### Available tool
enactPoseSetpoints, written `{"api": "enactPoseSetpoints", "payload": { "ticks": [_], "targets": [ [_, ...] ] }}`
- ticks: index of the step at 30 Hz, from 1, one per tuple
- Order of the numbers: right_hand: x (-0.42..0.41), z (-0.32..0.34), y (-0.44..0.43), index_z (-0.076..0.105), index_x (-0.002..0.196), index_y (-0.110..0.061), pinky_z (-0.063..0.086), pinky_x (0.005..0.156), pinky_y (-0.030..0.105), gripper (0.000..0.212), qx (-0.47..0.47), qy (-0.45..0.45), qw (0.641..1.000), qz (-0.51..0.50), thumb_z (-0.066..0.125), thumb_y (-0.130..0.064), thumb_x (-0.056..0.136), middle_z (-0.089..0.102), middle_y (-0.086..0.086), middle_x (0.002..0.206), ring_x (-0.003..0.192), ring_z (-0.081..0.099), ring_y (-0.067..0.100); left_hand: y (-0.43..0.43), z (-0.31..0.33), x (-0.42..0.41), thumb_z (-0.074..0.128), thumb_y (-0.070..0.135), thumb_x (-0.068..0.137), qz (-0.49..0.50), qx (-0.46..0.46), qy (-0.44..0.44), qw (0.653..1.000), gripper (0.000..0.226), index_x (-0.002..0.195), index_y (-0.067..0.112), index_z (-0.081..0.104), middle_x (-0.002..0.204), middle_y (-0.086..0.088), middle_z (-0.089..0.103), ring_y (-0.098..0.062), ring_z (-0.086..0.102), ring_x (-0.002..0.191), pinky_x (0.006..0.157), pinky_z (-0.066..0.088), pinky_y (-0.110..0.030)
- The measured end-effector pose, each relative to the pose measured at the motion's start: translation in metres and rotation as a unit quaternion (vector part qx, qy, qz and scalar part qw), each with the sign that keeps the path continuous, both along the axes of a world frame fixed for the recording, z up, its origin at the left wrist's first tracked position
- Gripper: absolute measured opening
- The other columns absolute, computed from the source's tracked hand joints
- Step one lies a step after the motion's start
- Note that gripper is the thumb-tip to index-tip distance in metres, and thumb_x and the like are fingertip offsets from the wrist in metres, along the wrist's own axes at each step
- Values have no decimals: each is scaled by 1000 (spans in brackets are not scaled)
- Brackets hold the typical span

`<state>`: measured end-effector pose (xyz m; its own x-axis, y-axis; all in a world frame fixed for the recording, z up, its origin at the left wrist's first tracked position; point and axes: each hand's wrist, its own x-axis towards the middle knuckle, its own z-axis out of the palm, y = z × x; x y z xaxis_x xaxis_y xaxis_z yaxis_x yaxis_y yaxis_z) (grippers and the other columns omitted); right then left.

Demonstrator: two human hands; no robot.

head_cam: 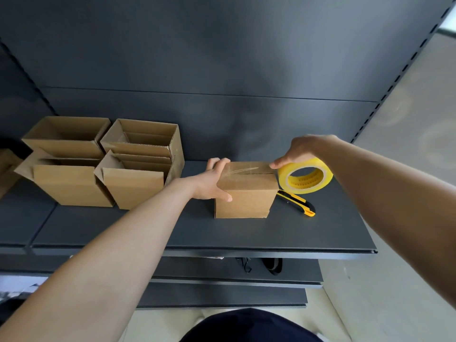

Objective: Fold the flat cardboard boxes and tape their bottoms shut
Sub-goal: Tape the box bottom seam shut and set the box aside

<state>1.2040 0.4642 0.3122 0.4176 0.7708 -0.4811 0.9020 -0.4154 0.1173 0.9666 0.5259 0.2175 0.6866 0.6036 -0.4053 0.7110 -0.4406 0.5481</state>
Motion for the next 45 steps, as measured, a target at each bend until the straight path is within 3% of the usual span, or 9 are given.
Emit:
{"api": "enactPoseSetpoints", "payload": {
  "ticks": [6, 16, 23, 28, 31, 35, 38, 42, 45],
  "targets": [
    [8, -9, 4, 54, 79, -24, 47, 85, 37, 68, 0, 28, 1000, -7, 58, -88, 56, 57, -1, 94, 99, 59, 26, 2, -3, -1, 75, 36, 77, 6, -14, -5, 1000, 104, 146, 40, -3, 145, 20, -5, -24, 29, 137, 107, 35, -36],
    [10, -24, 6, 52, 102, -22, 45, 92, 40, 80, -1, 44, 999, -16, 58, -87, 56, 54, 0, 107, 110, 55, 30, 1, -3, -2, 75, 34, 76, 14, -23, -12, 1000, 103, 145, 43, -2, 144, 23, -5, -24, 30, 136, 104, 39, -35],
    [12, -41, 3, 55, 123, -18, 44, 99, 43, 113, -1, 99, 994, -37, 53, -93, 39, 58, 5, 125, 114, 53, 32, 1, -3, 0, 77, 32, 76, 29, -40, -21, 999, 106, 146, 42, -1, 148, 19, -6, -24, 26, 138, 102, 36, -32],
    [12, -47, 1, 56, 123, -14, 45, 96, 42, 102, 0, 102, 994, -42, 54, -89, 54, 58, 6, 122, 112, 54, 32, 0, -5, 8, 64, 71, 70, 159, -182, -99, 965, 108, 144, 52, -13, 160, 4, -11, -24, 7, 147, 117, 16, -48],
    [11, -51, 0, 57, 110, -15, 47, 95, 42, 96, -2, 112, 993, -43, 51, -91, 52, 60, 6, 116, 107, 55, 32, -3, -11, 21, 55, 66, 81, 278, -139, -139, 940, 100, 151, 32, -8, 160, 0, 9, -24, 20, 144, 114, 23, -42],
    [10, -53, -4, 59, 97, -16, 50, 88, 39, 83, 3, 117, 992, -50, 51, -89, 58, 64, 6, 105, 97, 59, 30, -2, -13, 30, 53, 53, 90, 326, -114, -153, 926, 63, 135, 10, 44, 132, 2, 49, -17, 46, 117, 89, 34, -29],
    [6, -53, -6, 59, 96, -16, 50, 88, 38, 82, -10, 114, 992, -51, 49, -89, 60, 63, 7, 103, 97, 60, 30, -1, -12, 32, 42, 44, 98, 353, -102, -177, 913, 46, 122, 6, 51, 111, -2, 51, -16, 45, 100, 82, 33, -30],
    [2, -53, -12, 57, 98, -14, 45, 80, 34, 77, -8, 126, 990, -60, 49, -85, 68, 61, 6, 101, 94, 58, 28, 0, -9, 37, 33, 37, 102, 401, -51, -170, 899, 38, 77, 12, 47, 73, 2, 41, -12, 40, 67, 56, 30, -22],
    [-2, -53, -18, 53, 105, -16, 42, 81, 32, 72, 2, 135, 988, -70, 49, -81, 73, 56, 5, 103, 94, 54, 27, 5, -6, 39, 34, 37, 102, 412, -39, -154, 897, 36, 76, 16, 46, 71, 4, 42, -7, 38, 61, 52, 30, -20]
  ]
}}
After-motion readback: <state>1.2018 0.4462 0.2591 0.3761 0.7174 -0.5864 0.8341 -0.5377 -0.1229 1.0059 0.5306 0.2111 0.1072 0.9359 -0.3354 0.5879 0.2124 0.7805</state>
